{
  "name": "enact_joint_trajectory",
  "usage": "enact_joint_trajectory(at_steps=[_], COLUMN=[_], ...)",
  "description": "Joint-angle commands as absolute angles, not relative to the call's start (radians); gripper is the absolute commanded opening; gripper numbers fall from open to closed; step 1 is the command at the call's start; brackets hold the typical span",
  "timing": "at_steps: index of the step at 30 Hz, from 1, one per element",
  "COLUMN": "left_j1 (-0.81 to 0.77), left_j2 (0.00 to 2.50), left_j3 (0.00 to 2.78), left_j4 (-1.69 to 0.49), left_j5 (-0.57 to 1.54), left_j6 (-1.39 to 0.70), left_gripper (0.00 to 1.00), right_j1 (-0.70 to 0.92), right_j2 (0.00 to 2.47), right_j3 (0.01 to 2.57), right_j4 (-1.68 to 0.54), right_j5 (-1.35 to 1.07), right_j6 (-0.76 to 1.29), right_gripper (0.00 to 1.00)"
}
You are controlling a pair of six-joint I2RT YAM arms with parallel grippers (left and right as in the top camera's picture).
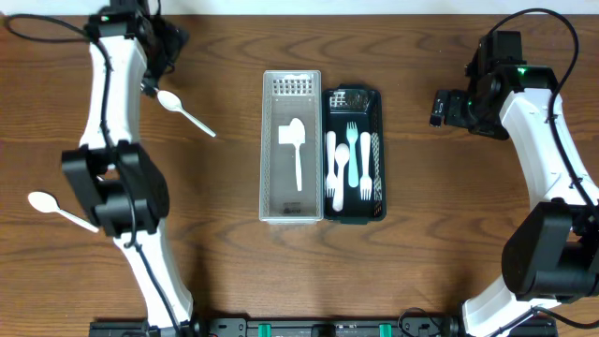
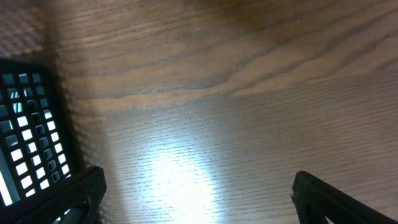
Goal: Pack container
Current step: 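Move the left gripper to the next white spoon and grasp it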
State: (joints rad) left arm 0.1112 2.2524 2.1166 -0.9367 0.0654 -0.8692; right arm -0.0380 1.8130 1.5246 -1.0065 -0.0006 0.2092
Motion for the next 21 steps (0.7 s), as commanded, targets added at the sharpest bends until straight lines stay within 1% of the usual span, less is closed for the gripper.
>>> enact_joint_trajectory(at_steps=[1, 11, 15, 21], left_j1=[0.107, 0.113, 0.12, 0.12], left_j2=[2.292, 2.442, 2.461, 2.464], left_j3=[2.112, 2.111, 2.111, 2.095], left_j4=[-0.944, -1.04, -1.057, -1.081], left_j5=[0.094, 0.124, 0.124, 0.12], left_j6=[-0.894, -0.848, -0.801, -0.801], left_gripper=[0.98, 0.98, 0.98, 0.98], right_j1=[-0.038, -0.038, -0.038, -0.038], right_j2=[1.818, 1.818, 1.818, 1.818], right_j3=[1.521, 1.521, 1.521, 1.521], right_j4=[-1.01, -1.016, -1.016, -1.014], right_j5=[0.003, 0.003, 0.003, 0.003], right_j6=[0.232, 0.269, 0.269, 0.269], right_gripper=[0.99, 0.99, 0.99, 0.99])
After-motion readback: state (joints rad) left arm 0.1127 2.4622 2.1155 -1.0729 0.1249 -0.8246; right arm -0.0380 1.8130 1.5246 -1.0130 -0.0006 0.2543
